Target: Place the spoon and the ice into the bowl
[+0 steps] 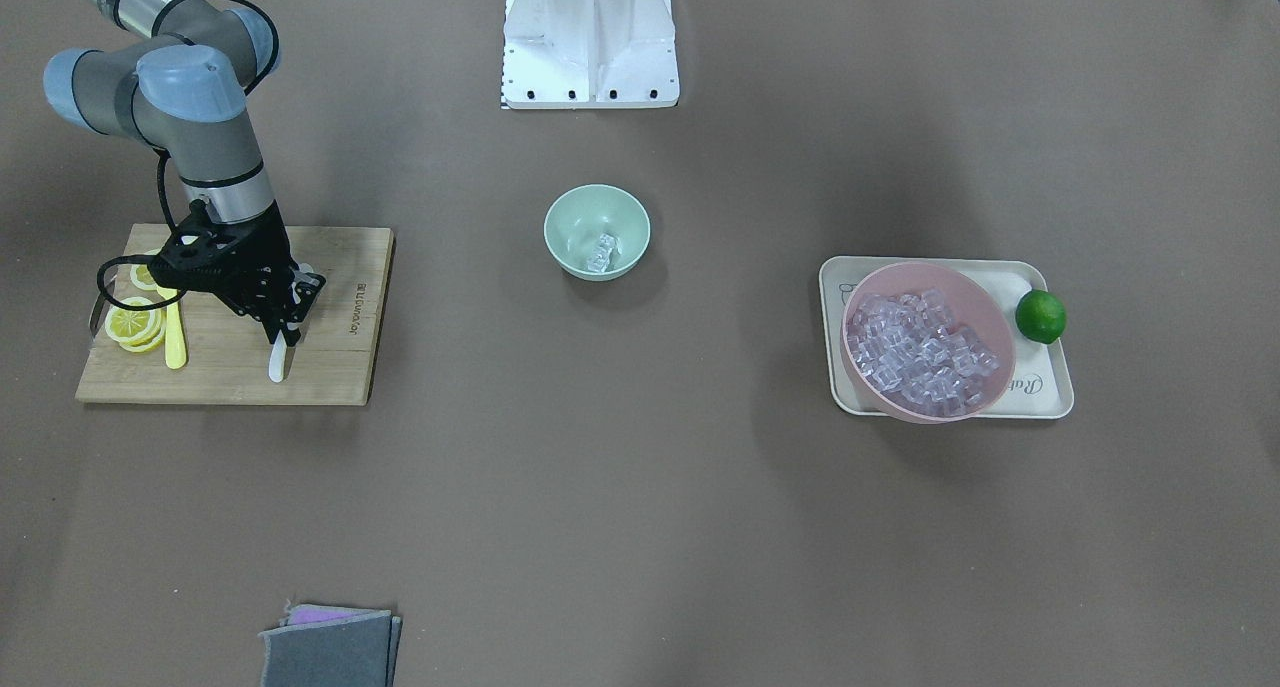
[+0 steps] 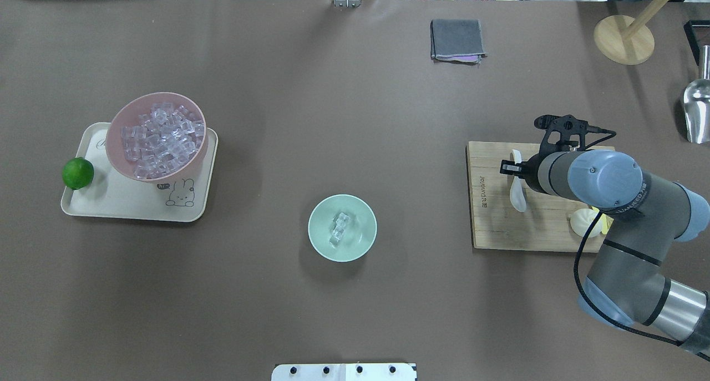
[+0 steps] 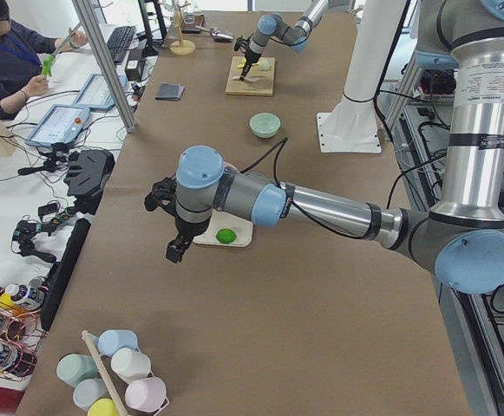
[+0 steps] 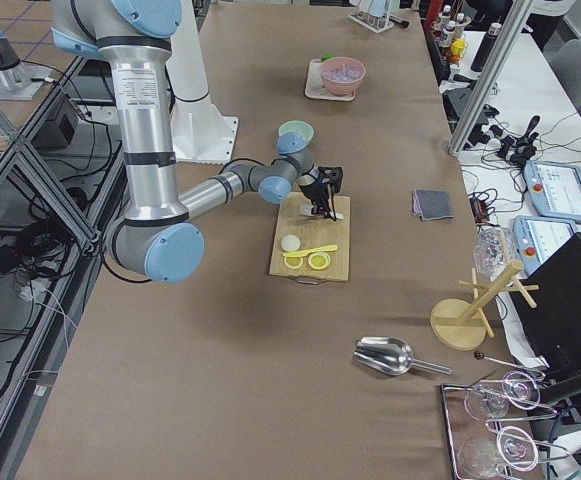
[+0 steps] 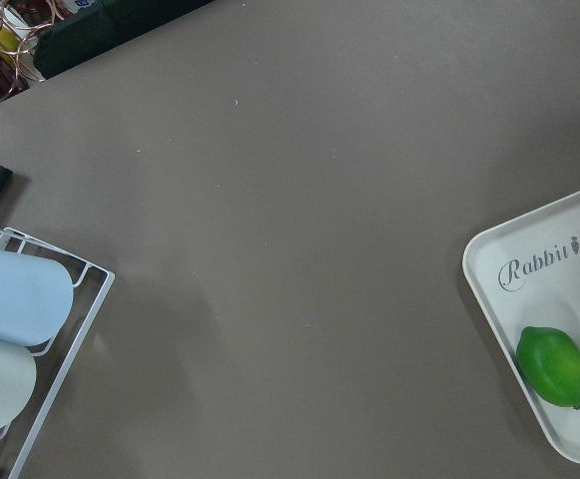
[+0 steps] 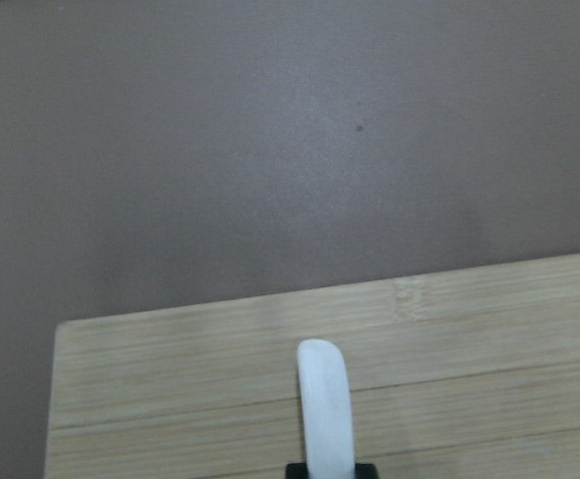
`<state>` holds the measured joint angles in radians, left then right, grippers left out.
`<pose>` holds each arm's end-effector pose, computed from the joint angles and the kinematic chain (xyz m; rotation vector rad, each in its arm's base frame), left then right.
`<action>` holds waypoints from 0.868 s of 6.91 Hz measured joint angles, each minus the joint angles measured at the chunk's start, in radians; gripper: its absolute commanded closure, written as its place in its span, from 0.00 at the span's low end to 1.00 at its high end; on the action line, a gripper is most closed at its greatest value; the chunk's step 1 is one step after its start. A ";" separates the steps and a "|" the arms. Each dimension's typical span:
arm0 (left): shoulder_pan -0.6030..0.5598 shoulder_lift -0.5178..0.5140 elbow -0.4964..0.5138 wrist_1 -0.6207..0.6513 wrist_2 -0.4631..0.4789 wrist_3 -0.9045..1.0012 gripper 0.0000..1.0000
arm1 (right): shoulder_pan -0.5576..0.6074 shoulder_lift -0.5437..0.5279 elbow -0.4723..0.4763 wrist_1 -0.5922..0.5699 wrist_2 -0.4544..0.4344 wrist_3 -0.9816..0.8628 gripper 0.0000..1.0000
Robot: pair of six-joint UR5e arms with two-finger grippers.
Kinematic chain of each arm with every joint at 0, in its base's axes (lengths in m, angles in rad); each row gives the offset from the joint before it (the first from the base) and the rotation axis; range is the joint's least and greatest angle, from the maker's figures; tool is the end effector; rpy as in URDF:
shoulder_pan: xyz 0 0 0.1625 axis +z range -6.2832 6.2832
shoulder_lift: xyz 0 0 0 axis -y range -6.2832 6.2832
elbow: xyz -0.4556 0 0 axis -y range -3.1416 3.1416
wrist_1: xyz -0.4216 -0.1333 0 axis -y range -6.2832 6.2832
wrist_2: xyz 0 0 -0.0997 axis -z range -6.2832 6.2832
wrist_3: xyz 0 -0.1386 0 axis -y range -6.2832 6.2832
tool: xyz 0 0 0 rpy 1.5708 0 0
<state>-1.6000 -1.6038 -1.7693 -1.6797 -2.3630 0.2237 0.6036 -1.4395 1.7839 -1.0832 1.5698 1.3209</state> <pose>-0.0507 -0.5506 0.5796 0.4203 0.7402 0.3175 -0.4397 -0.4652 0.4915 0.3470 -0.7608 0.3334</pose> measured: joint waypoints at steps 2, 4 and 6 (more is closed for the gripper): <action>0.001 0.001 0.006 0.000 0.000 -0.002 0.01 | 0.000 0.055 0.019 -0.053 0.005 0.016 1.00; 0.001 0.001 0.043 0.004 0.003 -0.004 0.01 | -0.004 0.146 0.088 -0.266 0.006 0.127 1.00; 0.000 0.001 0.060 0.012 0.005 -0.007 0.01 | -0.057 0.285 0.122 -0.495 -0.020 0.295 1.00</action>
<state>-1.6003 -1.6027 -1.7092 -1.6681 -2.3583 0.2170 0.5464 -1.1548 1.9062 -1.5786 1.5497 1.6162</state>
